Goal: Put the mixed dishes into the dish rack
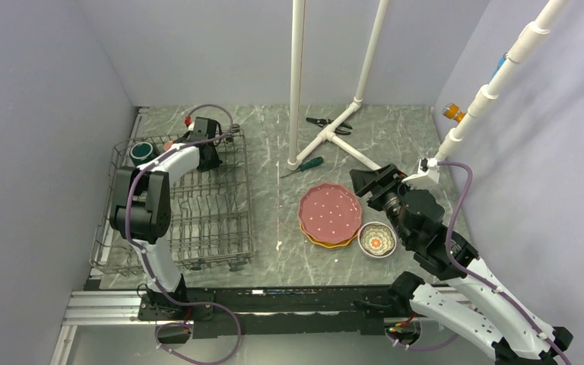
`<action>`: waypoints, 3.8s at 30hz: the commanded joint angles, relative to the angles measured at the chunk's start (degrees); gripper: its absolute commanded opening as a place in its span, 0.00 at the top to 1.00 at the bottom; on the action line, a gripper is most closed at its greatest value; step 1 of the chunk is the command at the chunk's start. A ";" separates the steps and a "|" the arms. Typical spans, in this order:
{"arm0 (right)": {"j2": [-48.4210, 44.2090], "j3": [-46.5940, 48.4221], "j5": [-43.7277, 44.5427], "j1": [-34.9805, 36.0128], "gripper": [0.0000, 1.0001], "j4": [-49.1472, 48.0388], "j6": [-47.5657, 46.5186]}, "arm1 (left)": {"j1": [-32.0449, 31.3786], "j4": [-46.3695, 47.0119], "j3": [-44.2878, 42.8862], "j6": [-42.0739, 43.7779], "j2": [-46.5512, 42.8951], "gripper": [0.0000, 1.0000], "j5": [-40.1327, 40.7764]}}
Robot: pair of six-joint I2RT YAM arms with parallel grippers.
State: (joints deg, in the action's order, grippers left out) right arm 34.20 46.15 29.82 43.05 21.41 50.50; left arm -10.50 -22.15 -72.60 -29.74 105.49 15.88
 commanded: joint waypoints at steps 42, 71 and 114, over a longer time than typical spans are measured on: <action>7.55 1.38 -6.10 -0.08 0.31 7.16 -0.63 | 3.05 -0.62 -3.38 -0.33 -18.82 0.09 -3.74; 21.70 -5.85 3.20 -0.81 0.50 25.40 9.15 | -8.21 18.37 4.66 3.81 -32.31 0.20 -42.38; 19.81 -10.20 -6.02 -11.83 0.66 23.15 6.34 | -13.54 16.18 2.90 7.86 -28.22 0.05 -43.52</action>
State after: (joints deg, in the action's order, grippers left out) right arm 55.70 34.98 22.24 31.44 42.83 57.34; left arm -23.73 -7.14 -67.31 -22.68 76.79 -26.15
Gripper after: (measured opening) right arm 0.339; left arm 0.958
